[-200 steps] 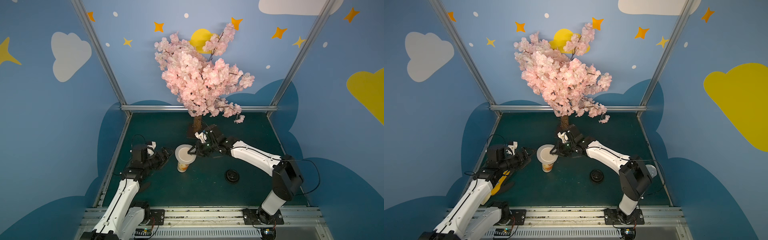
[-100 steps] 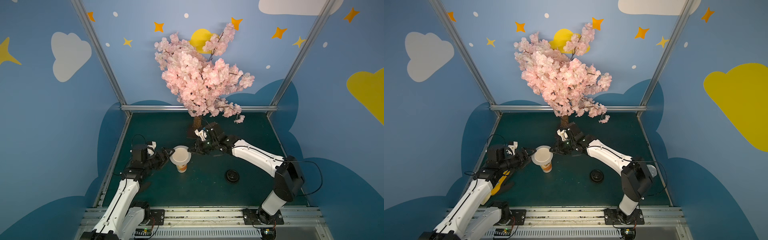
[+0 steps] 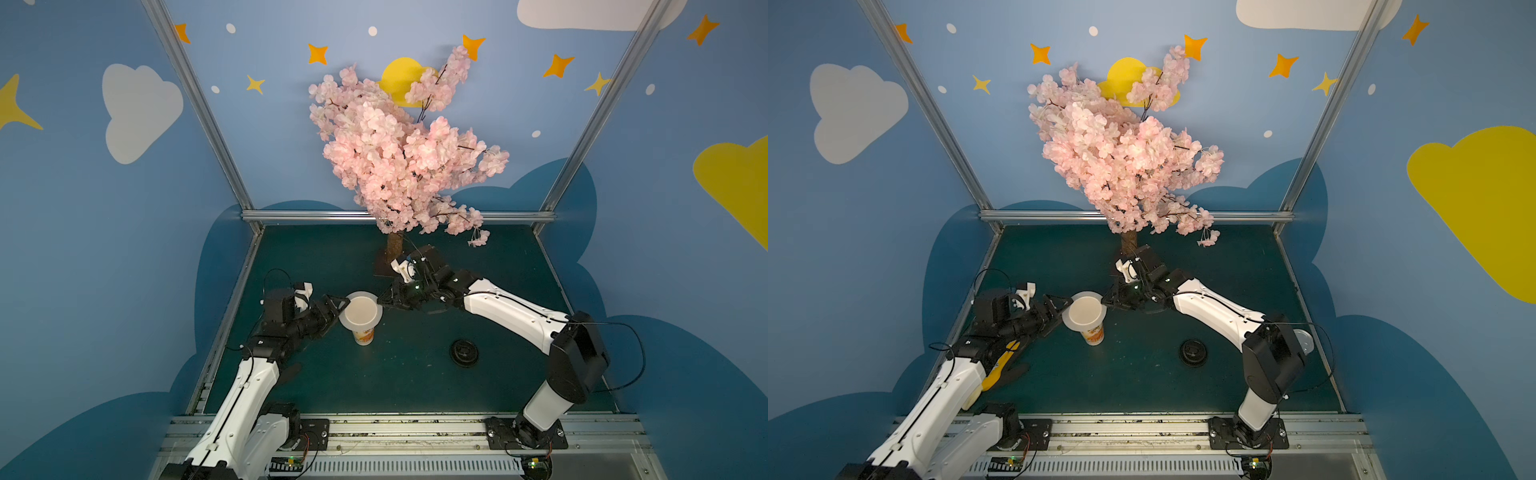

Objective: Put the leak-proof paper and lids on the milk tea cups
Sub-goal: Place the leak-proof paper at the cup, then pick up the cup lid from the center of the board.

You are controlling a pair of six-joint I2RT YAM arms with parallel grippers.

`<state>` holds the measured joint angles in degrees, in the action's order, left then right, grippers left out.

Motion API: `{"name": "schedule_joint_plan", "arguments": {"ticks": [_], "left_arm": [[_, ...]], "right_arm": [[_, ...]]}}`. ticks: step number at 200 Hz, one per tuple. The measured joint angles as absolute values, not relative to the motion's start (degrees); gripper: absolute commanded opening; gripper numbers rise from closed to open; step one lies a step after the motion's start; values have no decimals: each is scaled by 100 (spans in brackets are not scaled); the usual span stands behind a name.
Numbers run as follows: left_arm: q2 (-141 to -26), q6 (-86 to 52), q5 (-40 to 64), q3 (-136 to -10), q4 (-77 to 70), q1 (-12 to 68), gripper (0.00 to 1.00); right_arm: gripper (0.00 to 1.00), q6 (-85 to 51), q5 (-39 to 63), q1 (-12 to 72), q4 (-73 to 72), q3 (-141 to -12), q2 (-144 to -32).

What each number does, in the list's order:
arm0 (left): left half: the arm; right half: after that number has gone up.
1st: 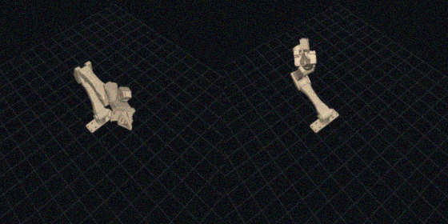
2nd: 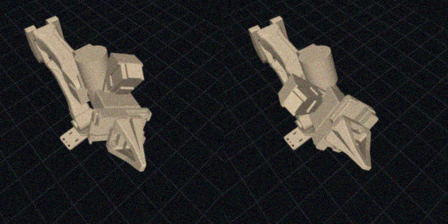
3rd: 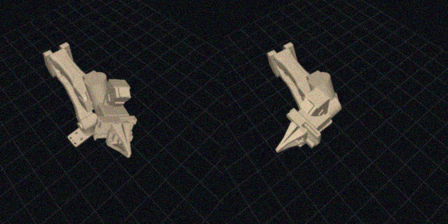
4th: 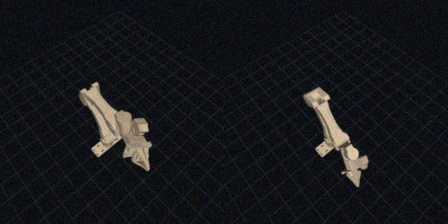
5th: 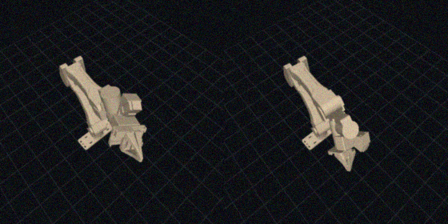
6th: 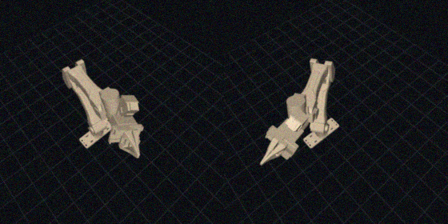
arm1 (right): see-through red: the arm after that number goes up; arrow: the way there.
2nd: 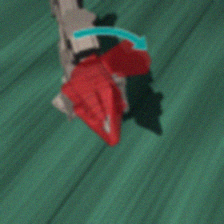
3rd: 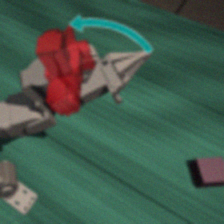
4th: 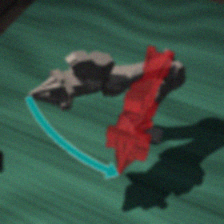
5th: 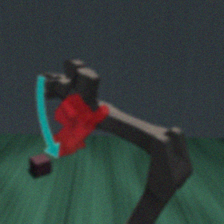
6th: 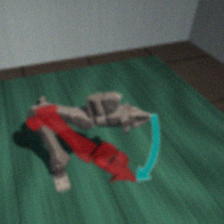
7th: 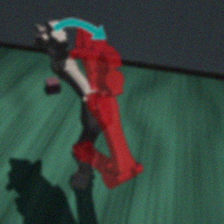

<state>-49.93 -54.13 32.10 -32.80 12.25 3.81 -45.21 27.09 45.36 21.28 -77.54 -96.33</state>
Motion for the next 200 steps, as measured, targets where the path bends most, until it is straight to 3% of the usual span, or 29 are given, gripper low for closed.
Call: {"name": "schedule_joint_plan", "arguments": {"ticks": [47, 87, 99, 151, 200], "left_arm": [[-4230, -5048, 2366, -3664, 1765, 301, 85], [-4169, -5017, 2331, -3293, 1653, -491, 85], [-4235, -5041, 2340, -3070, 1656, -707, 85], [-4370, -5105, 2565, -2735, 1522, -1039, 85], [-4421, -5164, 2744, -2626, 1345, -1039, 85]], "right_arm": [[43, -3232, 1109, 4486, 3494, -7706, -8532], [76, -2790, -381, 4521, 5000, -6836, -7404], [81, -2801, -589, 4519, 5306, -6436, -7262], [83, -3028, -655, 3992, 5404, -5033, -7146], [83, -3068, -416, 3686, 4921, -4873, -7614]]}}
